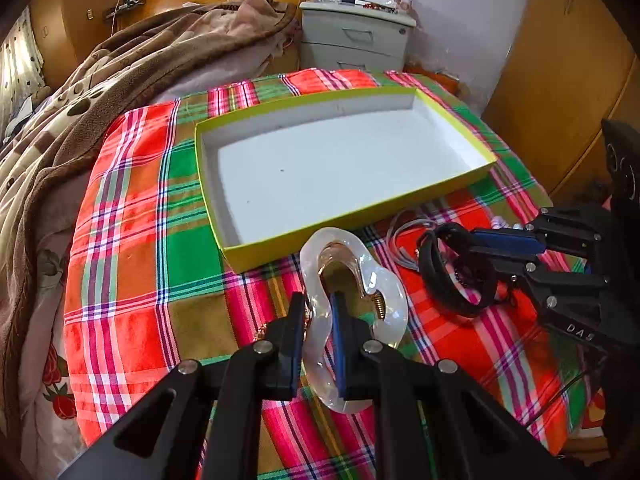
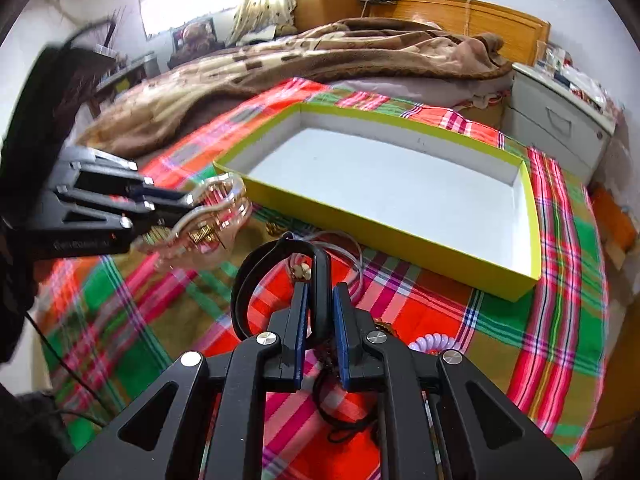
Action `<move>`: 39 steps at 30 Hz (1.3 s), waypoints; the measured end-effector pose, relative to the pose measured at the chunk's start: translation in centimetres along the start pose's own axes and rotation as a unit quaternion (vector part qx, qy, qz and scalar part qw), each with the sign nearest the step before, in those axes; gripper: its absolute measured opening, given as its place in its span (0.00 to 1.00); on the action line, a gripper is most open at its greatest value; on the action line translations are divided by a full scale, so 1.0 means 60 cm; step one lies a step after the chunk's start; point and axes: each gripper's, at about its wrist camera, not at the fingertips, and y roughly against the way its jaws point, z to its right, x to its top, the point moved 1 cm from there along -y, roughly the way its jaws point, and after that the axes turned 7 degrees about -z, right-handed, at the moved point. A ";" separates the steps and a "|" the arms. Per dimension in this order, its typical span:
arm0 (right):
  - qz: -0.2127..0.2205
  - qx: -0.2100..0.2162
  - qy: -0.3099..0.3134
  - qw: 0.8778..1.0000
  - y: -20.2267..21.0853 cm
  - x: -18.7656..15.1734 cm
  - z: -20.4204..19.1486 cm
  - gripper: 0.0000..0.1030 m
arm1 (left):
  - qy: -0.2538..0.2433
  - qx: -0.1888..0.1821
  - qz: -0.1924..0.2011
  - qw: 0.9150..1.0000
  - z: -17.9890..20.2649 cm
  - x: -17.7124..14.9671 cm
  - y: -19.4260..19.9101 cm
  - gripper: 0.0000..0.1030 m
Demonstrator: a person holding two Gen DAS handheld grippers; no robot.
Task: Organize jewelry
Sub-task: 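Carry the clip and band into the box lid while both tools open to release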
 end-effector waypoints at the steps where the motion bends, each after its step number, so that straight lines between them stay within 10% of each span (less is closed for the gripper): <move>1: 0.004 0.003 -0.008 1.000 0.003 0.000 0.003 0.13 | 0.002 0.000 0.001 1.000 -0.001 -0.001 0.001 0.13; 22: 0.051 -0.066 -0.088 0.993 0.048 0.064 0.090 0.13 | 0.019 0.014 0.038 0.999 -0.033 0.068 0.050 0.13; 39: 0.010 -0.156 -0.116 0.981 -0.038 0.151 0.199 0.13 | 0.049 0.030 0.020 0.998 -0.085 0.190 -0.039 0.13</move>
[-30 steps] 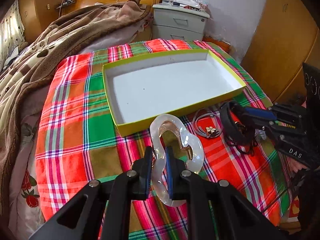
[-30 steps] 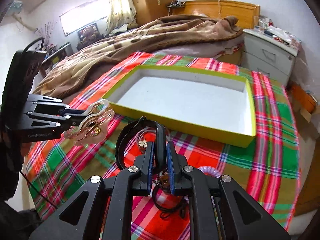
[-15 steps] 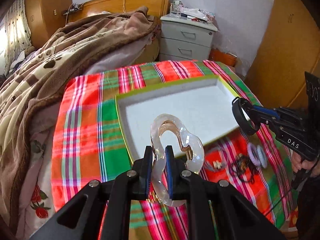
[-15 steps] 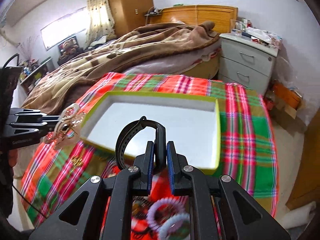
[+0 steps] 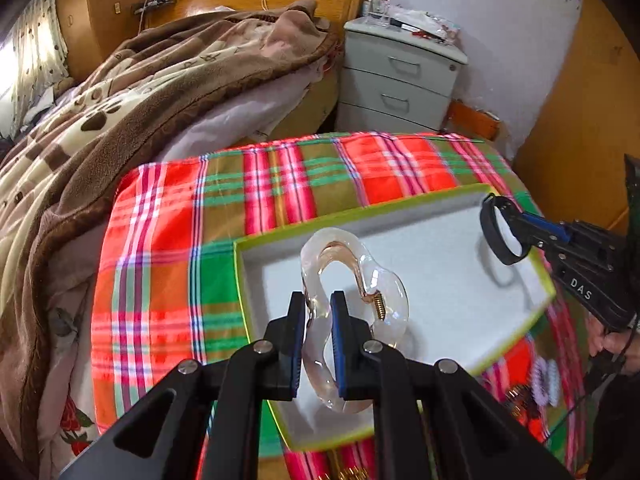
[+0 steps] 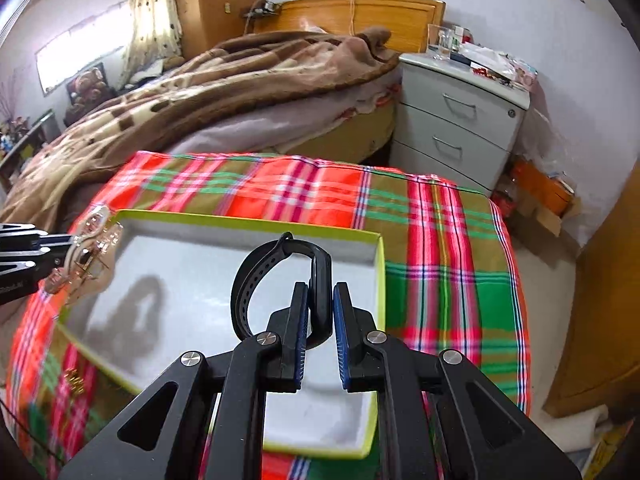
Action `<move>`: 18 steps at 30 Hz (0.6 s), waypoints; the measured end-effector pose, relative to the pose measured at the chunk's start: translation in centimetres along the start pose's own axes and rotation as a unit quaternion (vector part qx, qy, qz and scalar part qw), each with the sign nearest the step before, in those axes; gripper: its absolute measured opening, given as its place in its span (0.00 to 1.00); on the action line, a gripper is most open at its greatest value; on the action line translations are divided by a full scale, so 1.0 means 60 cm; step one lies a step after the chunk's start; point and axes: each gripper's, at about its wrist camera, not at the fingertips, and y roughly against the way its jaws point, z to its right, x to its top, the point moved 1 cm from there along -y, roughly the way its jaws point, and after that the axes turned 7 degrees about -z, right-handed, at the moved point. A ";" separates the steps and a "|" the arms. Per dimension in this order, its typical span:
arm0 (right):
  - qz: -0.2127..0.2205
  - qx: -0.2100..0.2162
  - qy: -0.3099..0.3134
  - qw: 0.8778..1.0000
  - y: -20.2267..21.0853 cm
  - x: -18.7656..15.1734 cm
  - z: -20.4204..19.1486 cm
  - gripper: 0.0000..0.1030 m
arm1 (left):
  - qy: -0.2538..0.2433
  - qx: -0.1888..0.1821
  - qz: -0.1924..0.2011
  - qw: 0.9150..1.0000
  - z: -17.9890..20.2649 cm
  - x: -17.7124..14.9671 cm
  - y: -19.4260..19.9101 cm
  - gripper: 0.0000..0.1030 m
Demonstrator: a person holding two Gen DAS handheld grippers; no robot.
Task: Organize jewelry
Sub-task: 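Carry the clip and band into the box lid while both tools open to release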
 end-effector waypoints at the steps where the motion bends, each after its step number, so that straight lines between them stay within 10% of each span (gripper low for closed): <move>1: -0.003 -0.003 0.003 1.000 -0.007 0.002 0.001 0.13 | 0.003 -0.004 -0.004 1.000 -0.002 0.005 -0.008 0.13; 18: -0.030 -0.044 0.035 0.998 -0.057 0.010 0.000 0.13 | 0.009 0.022 -0.035 0.999 -0.003 0.026 -0.076 0.13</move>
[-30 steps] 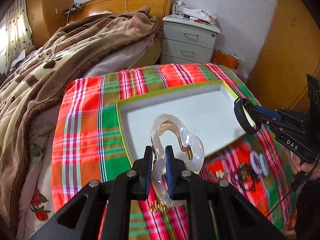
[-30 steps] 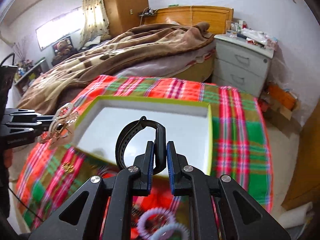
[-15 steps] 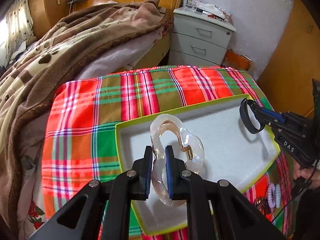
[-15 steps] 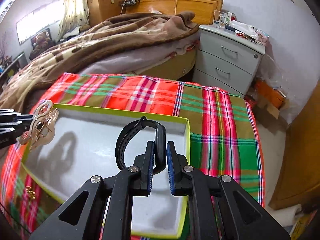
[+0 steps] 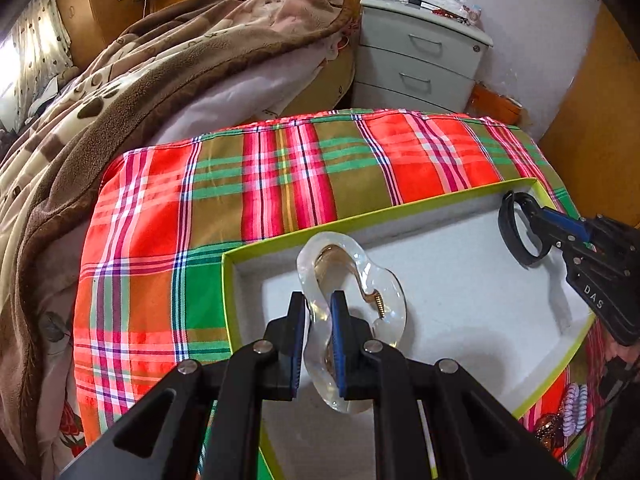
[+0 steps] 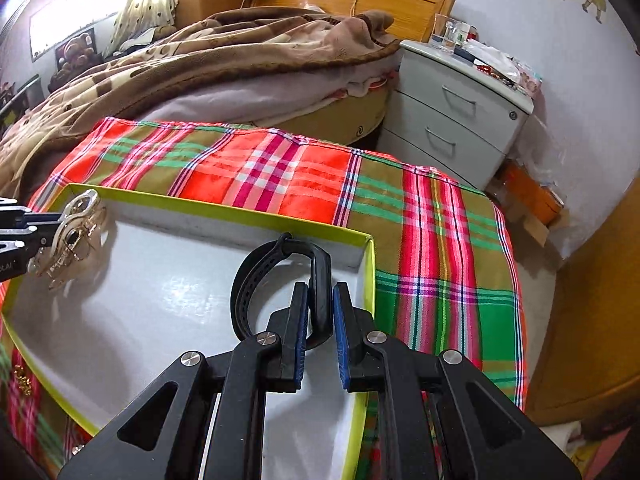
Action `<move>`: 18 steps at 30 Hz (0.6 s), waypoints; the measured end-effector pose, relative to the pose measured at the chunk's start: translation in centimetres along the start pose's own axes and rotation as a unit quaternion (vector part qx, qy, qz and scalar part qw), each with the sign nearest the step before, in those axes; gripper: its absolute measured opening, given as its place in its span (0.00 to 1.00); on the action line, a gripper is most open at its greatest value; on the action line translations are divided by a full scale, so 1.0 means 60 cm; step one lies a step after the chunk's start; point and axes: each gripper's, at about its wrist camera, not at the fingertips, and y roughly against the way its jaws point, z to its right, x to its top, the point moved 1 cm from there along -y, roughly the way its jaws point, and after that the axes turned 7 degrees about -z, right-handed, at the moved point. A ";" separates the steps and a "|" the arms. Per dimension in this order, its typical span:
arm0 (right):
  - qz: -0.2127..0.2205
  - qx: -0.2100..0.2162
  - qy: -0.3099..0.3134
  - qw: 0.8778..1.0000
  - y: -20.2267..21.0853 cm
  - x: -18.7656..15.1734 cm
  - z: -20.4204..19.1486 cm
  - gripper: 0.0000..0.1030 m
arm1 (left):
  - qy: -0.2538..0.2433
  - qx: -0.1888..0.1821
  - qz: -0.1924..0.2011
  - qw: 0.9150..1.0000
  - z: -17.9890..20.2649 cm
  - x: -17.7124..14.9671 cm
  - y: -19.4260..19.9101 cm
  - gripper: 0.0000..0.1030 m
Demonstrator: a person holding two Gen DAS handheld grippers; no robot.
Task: Organize jewelry
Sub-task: 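Carry the clip and band into the box lid while both tools open to release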
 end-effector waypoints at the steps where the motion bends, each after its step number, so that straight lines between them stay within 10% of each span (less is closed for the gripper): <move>1: -0.002 -0.002 0.000 1.000 -0.001 0.000 0.000 0.13 | 0.000 0.000 0.000 1.000 0.000 0.001 0.000 0.13; 18: 0.020 0.000 -0.007 1.000 0.019 0.001 -0.003 0.16 | 0.008 -0.015 0.013 1.000 -0.002 -0.003 0.020 0.29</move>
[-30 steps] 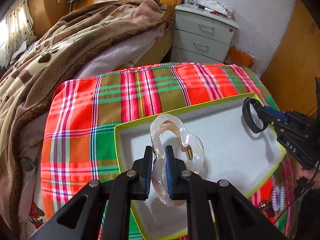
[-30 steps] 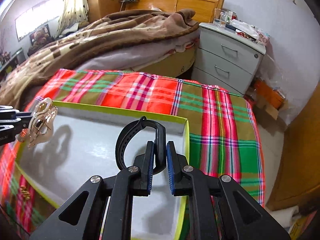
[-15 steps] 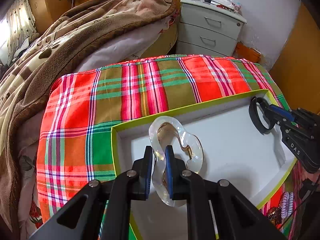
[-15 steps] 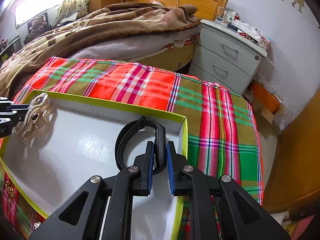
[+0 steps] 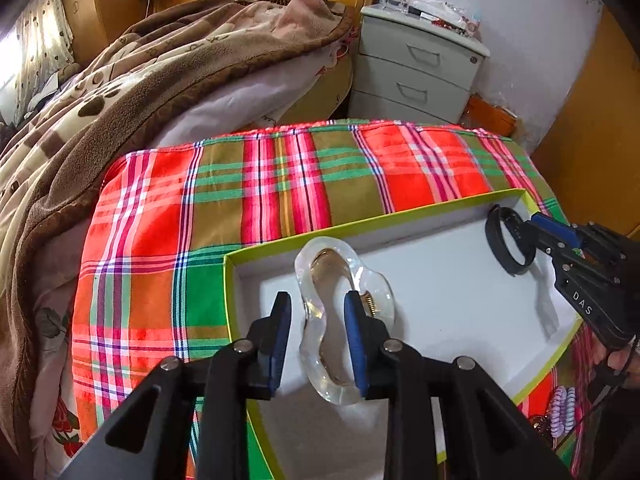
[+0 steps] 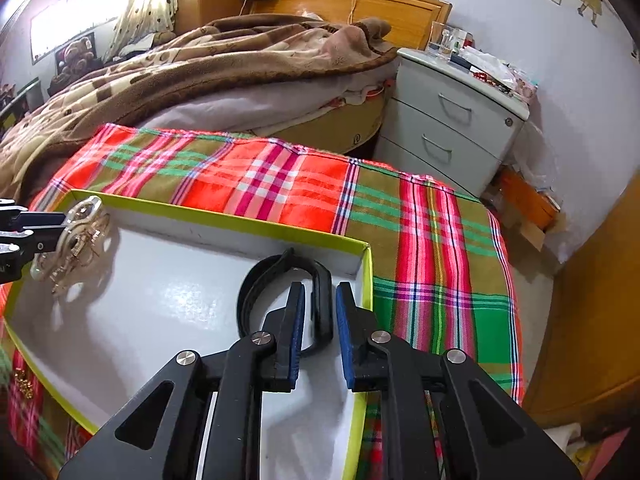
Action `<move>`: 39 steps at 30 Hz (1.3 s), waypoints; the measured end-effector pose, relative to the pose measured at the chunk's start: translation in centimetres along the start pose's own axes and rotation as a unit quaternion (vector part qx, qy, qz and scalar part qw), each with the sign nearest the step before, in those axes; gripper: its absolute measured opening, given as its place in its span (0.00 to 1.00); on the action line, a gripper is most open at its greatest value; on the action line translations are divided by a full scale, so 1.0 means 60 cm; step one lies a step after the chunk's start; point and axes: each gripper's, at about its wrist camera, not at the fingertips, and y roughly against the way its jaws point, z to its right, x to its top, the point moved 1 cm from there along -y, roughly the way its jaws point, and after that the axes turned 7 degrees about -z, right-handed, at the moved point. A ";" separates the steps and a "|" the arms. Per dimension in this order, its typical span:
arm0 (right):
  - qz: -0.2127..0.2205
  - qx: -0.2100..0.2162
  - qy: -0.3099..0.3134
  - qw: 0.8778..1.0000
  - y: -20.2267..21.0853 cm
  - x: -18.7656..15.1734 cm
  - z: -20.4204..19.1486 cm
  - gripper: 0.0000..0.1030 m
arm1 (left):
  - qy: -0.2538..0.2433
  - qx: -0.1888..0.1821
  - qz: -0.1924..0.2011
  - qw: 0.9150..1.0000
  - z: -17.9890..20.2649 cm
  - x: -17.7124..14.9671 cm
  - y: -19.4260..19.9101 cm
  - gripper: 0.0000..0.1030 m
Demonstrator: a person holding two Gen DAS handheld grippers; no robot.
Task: Organize jewelry
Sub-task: 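Carry the clip and band into the box lid while both tools open to release, then grasp the gold chain with the left tool while the right tool grasps the pale blue coil hair tie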
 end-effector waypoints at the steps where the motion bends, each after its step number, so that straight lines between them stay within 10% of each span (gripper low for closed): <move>1: 0.002 -0.002 0.000 1.000 0.003 0.000 0.000 0.16 | -0.001 -0.001 0.002 1.000 0.002 0.000 0.003 0.31; 10: 0.032 0.012 -0.019 0.999 0.050 -0.013 0.006 0.33 | 0.003 -0.015 0.027 1.000 0.010 -0.021 0.047 0.37; 39: 0.035 0.111 -0.068 0.991 0.150 -0.254 0.045 0.33 | 0.050 -0.083 0.058 0.994 -0.021 -0.251 0.119 0.40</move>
